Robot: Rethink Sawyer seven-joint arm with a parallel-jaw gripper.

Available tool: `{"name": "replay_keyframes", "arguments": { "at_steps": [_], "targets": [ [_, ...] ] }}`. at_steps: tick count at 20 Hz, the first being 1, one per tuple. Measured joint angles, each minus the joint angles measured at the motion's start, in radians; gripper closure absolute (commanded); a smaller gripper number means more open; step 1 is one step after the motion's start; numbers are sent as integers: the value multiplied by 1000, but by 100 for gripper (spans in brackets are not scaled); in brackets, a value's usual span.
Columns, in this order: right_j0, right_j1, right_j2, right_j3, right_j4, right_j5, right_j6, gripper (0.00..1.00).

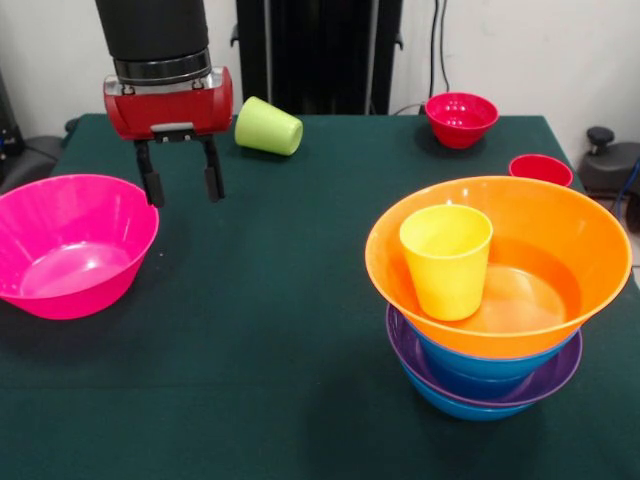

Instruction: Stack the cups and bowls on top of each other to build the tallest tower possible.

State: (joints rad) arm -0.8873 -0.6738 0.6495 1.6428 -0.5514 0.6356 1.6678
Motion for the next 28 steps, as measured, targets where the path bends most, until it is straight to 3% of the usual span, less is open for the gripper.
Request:
{"name": "replay_keyframes", "arguments": {
  "at_steps": [11,28],
  "targets": [
    [13,-7,-1,20,0,0,0,0],
    [45,-81,0,104,18,0,0,0]
  ]
}}
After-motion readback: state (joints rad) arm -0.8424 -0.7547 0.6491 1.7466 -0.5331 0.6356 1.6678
